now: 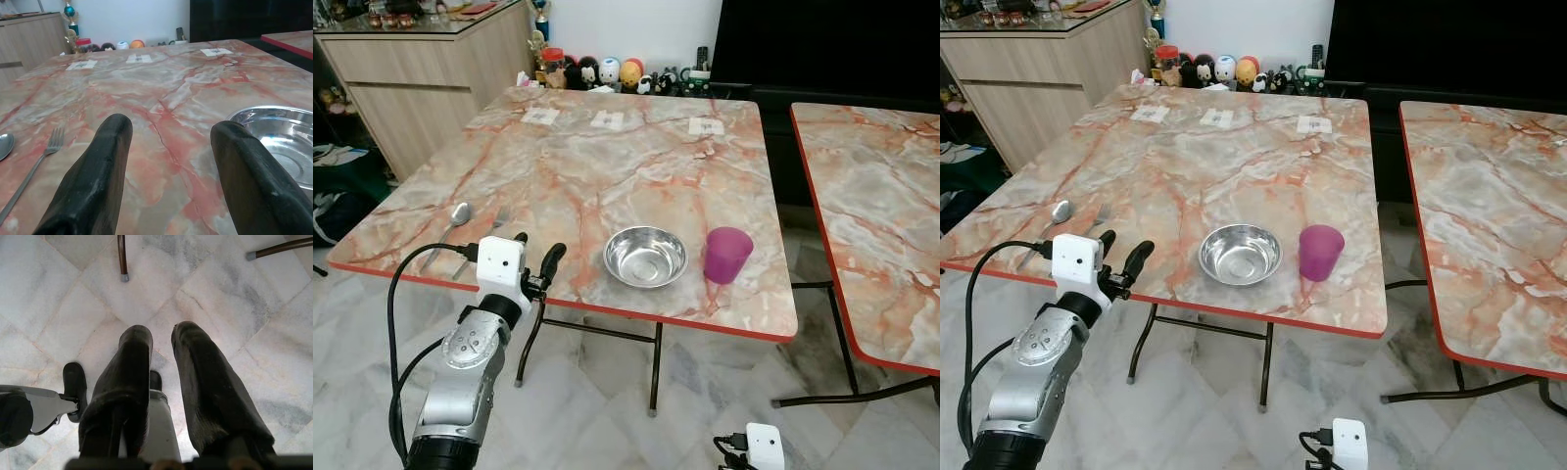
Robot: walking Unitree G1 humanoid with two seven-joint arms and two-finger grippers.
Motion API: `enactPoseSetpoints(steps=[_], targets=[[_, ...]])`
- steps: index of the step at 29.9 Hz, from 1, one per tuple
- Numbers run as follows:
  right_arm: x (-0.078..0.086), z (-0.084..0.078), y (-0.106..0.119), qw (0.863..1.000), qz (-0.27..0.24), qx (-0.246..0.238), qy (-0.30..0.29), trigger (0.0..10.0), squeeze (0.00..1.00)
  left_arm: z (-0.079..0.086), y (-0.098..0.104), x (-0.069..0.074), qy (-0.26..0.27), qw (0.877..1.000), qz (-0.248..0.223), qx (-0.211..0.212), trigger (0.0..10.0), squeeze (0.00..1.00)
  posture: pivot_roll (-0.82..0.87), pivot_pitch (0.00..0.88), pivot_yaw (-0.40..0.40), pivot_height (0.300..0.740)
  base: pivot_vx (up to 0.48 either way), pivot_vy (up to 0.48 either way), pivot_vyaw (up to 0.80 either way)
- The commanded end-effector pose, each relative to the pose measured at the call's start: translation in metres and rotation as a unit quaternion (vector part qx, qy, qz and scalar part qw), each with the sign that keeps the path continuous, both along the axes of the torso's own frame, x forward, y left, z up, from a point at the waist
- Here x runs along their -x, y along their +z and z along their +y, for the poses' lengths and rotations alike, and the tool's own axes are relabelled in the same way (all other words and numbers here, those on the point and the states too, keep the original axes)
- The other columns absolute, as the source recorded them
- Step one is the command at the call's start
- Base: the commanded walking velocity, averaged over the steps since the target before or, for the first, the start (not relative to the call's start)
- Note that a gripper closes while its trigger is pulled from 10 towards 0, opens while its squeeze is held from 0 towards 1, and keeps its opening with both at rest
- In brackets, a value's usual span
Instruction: Setting the table
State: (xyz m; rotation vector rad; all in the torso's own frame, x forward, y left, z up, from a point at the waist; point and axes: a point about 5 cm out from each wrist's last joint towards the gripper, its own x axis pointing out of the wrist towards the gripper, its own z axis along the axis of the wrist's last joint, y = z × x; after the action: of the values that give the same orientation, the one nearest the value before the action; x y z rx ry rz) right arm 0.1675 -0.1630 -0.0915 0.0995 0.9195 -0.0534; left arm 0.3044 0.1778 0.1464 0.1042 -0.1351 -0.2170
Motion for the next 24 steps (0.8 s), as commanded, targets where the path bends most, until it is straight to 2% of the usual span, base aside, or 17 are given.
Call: enactPoseSetpoints(steps=[1, 8, 13, 21, 24], targets=[[0.0017, 0.0008, -0.0009, 1.000, 0.005, -0.003, -0.003, 10.0, 0.00, -0.0003, -0.0011, 0.0008, -0.002, 1.000, 0.006, 0.001, 10.0, 0.00, 0.12, 0.000, -0.018, 0.740, 0.000, 0.000, 0.00], [0.0031, 0.0007, -0.0019, 1.000, 0.013, -0.005, -0.006, 10.0, 0.00, 0.0009, 0.0002, 0.0005, 0.002, 1.000, 0.005, 0.011, 10.0, 0.00, 0.12, 0.000, -0.019, 0.740, 0.000, 0.000, -0.55], [0.0031, 0.0008, -0.0020, 1.000, 0.014, -0.004, -0.002, 10.0, 0.00, 0.0018, 0.0005, -0.0003, 0.007, 1.000, 0.006, 0.013, 10.0, 0.00, 0.12, 0.000, -0.019, 0.740, 0.000, 0.425, -0.64], [0.0027, 0.0017, -0.0019, 1.000, 0.015, -0.005, 0.001, 10.0, 0.00, 0.0021, 0.0015, 0.0003, 0.005, 1.000, 0.001, 0.006, 10.0, 0.00, 0.13, 0.000, -0.017, 0.740, 0.000, 0.000, -0.63], [0.0015, 0.0016, -0.0010, 1.000, 0.007, -0.003, 0.002, 10.0, 0.00, 0.0015, 0.0019, 0.0002, 0.004, 1.000, 0.002, 0.004, 10.0, 0.00, 0.13, 0.000, -0.017, 0.740, 0.000, 0.000, -0.14]])
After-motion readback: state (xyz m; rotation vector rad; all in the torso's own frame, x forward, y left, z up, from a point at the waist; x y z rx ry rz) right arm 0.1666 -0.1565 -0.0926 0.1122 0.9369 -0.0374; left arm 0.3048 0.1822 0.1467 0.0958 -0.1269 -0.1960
